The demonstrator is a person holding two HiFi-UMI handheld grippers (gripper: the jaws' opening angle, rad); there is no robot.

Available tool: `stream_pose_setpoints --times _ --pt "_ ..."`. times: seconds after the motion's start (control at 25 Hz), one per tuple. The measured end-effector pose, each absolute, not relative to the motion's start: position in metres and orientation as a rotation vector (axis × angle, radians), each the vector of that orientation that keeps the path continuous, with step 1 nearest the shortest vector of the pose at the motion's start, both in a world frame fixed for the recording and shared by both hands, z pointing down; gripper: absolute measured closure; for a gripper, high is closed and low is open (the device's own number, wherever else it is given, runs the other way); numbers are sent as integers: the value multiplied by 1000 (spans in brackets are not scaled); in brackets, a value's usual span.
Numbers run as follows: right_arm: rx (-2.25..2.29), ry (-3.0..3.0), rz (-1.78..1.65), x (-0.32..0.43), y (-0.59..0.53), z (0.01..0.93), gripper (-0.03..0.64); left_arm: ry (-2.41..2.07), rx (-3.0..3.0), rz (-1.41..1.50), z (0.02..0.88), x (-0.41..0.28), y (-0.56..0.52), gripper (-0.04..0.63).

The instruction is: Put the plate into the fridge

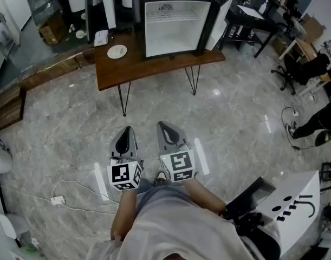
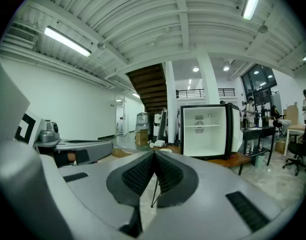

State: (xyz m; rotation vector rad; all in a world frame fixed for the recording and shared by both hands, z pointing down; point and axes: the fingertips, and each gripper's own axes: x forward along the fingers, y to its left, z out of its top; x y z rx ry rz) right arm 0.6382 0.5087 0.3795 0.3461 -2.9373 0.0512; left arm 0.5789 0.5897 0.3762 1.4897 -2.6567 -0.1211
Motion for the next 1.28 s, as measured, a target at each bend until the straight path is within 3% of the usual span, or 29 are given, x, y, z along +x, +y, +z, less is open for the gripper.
stream_pose_setpoints --times 0.92,1.28 --pt "277 -2926 174 634 510 411 598 -2611 1493 -123 394 585 574 575" --pt "222 -2883 147 588 508 428 598 -2602 1486 -176 399 537 563 575"
